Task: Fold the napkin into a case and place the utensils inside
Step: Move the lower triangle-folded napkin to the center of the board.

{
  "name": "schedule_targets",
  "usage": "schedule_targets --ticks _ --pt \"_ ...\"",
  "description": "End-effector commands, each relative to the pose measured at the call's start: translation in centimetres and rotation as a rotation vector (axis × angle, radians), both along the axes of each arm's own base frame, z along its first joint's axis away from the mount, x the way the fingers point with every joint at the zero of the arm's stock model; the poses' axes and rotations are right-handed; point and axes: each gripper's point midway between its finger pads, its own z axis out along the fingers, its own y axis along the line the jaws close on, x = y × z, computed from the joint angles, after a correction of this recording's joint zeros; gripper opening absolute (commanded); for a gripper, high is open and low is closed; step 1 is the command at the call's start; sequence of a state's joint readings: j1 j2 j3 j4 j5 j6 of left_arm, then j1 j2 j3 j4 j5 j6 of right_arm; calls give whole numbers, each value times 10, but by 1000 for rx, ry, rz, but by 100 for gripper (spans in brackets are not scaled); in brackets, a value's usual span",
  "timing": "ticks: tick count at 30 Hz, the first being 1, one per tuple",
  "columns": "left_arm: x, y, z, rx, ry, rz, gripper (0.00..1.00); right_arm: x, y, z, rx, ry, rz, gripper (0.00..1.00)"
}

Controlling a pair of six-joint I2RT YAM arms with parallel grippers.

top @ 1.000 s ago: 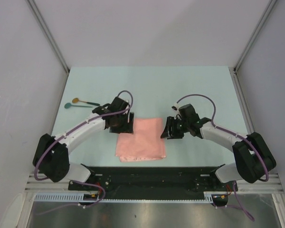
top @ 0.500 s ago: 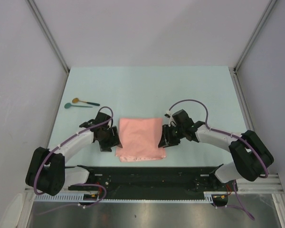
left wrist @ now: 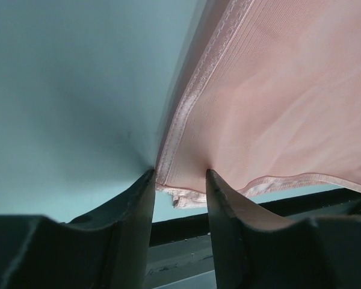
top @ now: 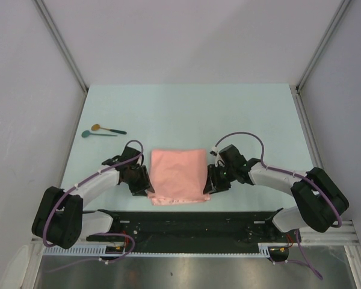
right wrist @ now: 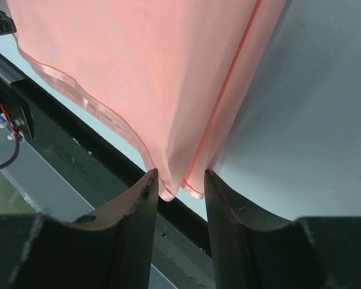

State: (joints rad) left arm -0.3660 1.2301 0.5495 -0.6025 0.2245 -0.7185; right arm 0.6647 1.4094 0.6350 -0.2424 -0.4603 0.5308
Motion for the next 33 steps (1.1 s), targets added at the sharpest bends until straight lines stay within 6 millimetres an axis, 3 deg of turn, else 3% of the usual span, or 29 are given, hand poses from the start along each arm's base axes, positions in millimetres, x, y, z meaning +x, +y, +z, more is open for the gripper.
schedule_targets --ticks 1,8,16,20,30,33 --pt "-1 -4 0 -2 -7 4 43 0 2 6 19 -18 -5 41" --pt "-1 -6 8 6 -28 3 30 -2 3 2 20 -15 0 39" --pt "-8 -19 19 -39 -34 -28 2 -1 2 3 23 -23 -15 34" --pt "-16 -25 17 -58 -12 -47 0 1 2 4 28 -20 -24 30" --pt "-23 -30 12 -66 4 -60 1 -4 6 6 51 -8 -9 29" --pt "-26 -29 9 -65 17 -60 0 -3 5 5 40 -8 -15 19"
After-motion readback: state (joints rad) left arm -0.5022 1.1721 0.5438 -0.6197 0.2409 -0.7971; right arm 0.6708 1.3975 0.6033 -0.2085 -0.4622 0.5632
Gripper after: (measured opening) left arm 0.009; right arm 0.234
